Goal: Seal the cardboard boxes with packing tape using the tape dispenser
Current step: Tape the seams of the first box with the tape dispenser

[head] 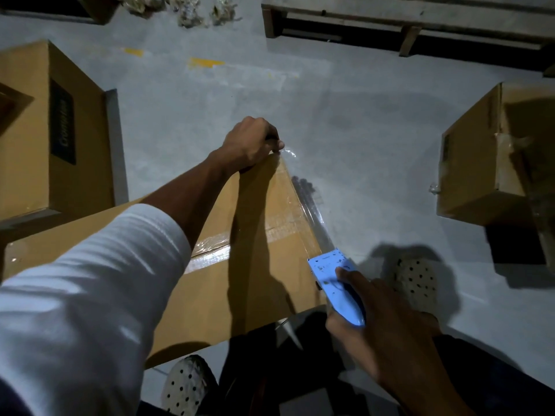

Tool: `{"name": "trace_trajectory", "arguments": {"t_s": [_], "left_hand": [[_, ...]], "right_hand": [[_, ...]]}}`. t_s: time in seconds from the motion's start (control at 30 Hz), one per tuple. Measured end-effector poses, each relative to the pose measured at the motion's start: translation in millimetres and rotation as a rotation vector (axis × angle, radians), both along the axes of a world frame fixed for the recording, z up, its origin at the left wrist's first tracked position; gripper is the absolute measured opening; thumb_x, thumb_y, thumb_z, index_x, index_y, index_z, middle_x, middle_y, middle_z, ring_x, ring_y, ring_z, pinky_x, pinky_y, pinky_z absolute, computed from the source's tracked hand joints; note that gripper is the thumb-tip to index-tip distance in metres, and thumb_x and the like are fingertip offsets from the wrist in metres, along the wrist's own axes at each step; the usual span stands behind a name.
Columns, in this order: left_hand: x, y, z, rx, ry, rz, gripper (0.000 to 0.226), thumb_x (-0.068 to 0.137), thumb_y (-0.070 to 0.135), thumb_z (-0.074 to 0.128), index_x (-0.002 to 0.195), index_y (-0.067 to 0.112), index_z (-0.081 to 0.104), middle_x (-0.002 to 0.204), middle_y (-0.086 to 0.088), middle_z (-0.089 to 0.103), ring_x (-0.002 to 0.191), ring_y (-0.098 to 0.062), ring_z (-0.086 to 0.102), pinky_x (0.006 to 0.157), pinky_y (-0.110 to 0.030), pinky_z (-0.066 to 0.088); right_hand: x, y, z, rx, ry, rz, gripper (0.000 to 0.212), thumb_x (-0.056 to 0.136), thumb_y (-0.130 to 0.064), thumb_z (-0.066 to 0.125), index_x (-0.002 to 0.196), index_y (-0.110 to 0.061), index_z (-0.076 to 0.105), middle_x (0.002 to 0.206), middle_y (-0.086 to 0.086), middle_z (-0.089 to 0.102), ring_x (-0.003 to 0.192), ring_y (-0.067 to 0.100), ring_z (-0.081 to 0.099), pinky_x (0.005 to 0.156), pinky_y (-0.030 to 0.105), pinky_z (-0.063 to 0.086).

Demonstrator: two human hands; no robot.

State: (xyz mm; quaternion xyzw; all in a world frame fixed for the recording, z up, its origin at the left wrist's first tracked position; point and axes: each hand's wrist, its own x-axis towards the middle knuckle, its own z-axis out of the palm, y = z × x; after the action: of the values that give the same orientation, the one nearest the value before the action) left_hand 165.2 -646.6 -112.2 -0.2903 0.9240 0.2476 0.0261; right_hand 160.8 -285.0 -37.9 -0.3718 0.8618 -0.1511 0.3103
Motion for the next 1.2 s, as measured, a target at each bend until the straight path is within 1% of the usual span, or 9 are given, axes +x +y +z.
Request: {"name": "trace_trajectory", "arguments": {"t_s": [0.1,0.23,0.43,0.53,0.67,0.8,1.03,1.13,1.2], "left_hand": [[-1.9,-1.3,0.1,-0.012,-0.017,-0.015,0.029,0.100,0.029,0.060,0.106,0.007,0.077,0.110,-0.011,0.074,0.096,-0.026,0.067,0.077,-0.031,0.044],[-2.9,-1.1,0.8,-0.051,-0.032,-0.027,0.027,0.099,0.028,0.060,0.107,0.008,0.076,0.109,-0.011,0.074,0.096,-0.027,0.067,0.079,-0.033,0.047],[1.7,-3.9,1.7,-0.084,-0.041,-0.040,0.028,0.100,0.029,0.060,0.108,0.008,0.076,0.108,-0.011,0.075,0.092,-0.027,0.067,0.082,-0.039,0.053],[4.6,-1.0,-2.2,-0.116,-0.038,-0.033,0.028,0.100,0.029,0.059,0.110,0.009,0.076,0.110,-0.011,0.074,0.094,-0.028,0.066,0.079,-0.036,0.049],[3.6,2.6,-6.2,-0.126,-0.034,-0.031,0.029,0.100,0.030,0.059,0.109,0.009,0.076,0.111,-0.012,0.074,0.096,-0.029,0.066,0.080,-0.037,0.050],[4.9,0.4,-7.2,-0.085,-0.017,-0.028,0.031,0.100,0.030,0.058,0.111,0.007,0.075,0.112,-0.013,0.074,0.097,-0.029,0.066,0.082,-0.038,0.052],[4.6,-1.5,-6.3,-0.097,-0.038,-0.087,0.030,0.102,0.027,0.055,0.114,0.007,0.074,0.116,-0.014,0.073,0.101,-0.032,0.066,0.081,-0.035,0.046],[9.6,-1.0,-9.5,-0.115,-0.067,-0.072,0.034,0.103,0.036,0.050,0.116,0.012,0.072,0.118,-0.013,0.071,0.102,-0.035,0.064,0.079,-0.038,0.047],[13.0,0.3,-10.6,-0.115,-0.096,-0.039,0.038,0.104,0.043,0.045,0.118,0.018,0.070,0.122,-0.011,0.069,0.106,-0.035,0.062,0.081,-0.041,0.048]], "right_hand": [[-2.1,1.7,2.0,-0.017,-0.042,-0.010,0.050,0.080,-0.051,0.060,0.122,-0.058,0.033,0.106,-0.015,0.052,0.090,0.001,0.048,0.073,0.016,0.029],[-4.6,2.6,1.8,-0.021,-0.024,0.013,0.049,0.080,-0.054,0.059,0.122,-0.058,0.035,0.106,-0.017,0.053,0.085,-0.001,0.044,0.072,0.013,0.030],[-4.9,1.6,4.1,-0.013,-0.002,0.003,0.053,0.077,-0.055,0.058,0.127,-0.053,0.041,0.100,-0.012,0.051,0.087,0.003,0.049,0.077,0.019,0.035],[-4.1,-0.4,6.7,0.043,-0.029,-0.014,0.052,0.081,-0.053,0.059,0.128,-0.055,0.037,0.106,-0.013,0.050,0.094,0.004,0.050,0.078,0.019,0.032],[-3.7,1.2,4.2,0.036,-0.046,-0.028,0.057,0.076,-0.061,0.052,0.129,-0.054,0.032,0.108,-0.013,0.051,0.101,0.008,0.054,0.084,0.023,0.041],[-5.6,-0.2,3.5,0.102,-0.059,-0.028,0.056,0.081,-0.057,0.059,0.130,-0.056,0.032,0.107,-0.016,0.046,0.095,0.002,0.045,0.078,0.021,0.030],[-7.2,-2.9,5.6,0.123,-0.094,-0.018,0.051,0.085,-0.056,0.058,0.127,-0.057,0.029,0.111,-0.017,0.048,0.091,0.001,0.040,0.075,0.023,0.028],[-6.0,-2.5,4.1,0.127,-0.091,-0.019,0.052,0.085,-0.055,0.058,0.128,-0.057,0.030,0.112,-0.017,0.046,0.091,0.000,0.037,0.075,0.022,0.026],[-5.0,-2.1,3.7,0.120,-0.093,-0.033,0.054,0.084,-0.053,0.060,0.131,-0.056,0.031,0.114,-0.017,0.047,0.097,0.003,0.043,0.077,0.022,0.026]]}}
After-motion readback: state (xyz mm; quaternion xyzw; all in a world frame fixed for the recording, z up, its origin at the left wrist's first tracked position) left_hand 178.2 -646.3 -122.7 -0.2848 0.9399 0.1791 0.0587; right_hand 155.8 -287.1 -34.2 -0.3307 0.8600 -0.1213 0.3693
